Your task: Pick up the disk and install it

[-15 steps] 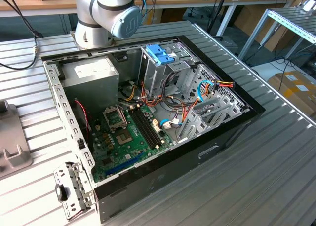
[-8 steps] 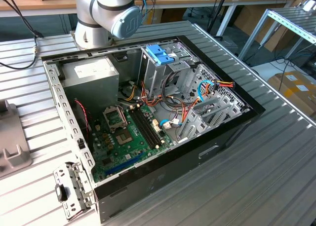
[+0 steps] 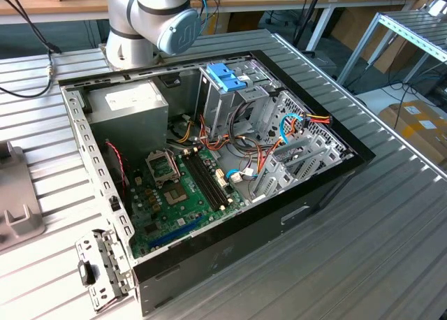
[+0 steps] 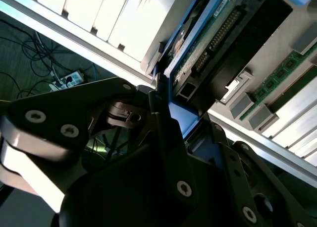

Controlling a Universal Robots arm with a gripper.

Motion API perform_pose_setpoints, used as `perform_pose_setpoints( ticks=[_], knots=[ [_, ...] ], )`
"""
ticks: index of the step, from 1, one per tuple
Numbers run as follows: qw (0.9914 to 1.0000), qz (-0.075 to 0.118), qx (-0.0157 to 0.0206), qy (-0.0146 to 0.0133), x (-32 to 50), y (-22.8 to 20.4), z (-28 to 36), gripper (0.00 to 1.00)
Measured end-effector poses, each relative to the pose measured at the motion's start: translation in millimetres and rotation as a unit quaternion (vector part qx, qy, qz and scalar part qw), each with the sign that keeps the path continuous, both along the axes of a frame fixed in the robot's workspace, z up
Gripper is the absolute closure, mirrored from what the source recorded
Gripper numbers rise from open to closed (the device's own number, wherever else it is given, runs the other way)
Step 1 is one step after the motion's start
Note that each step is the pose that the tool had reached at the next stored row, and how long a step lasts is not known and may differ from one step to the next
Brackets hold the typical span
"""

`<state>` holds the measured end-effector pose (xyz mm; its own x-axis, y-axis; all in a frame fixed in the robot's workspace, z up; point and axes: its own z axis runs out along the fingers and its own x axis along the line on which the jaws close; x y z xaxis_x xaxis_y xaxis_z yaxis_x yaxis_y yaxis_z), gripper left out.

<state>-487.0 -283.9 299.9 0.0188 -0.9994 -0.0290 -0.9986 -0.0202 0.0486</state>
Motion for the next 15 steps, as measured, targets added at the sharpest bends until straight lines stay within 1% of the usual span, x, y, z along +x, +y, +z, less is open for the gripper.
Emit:
perform_pose_setpoints(
  ticks=[2, 11, 15],
  knots=[
    [1.00000, 0.000, 0.0006, 0.0000, 0.0, 0.0, 2.5, 0.63],
    [1.00000, 0.000, 0.0024, 0.0000, 0.0, 0.0, 8.9, 0.63],
    [0.99999, 0.000, 0.0033, 0.0000, 0.0, 0.0, 13.2, 0.63]
  ],
)
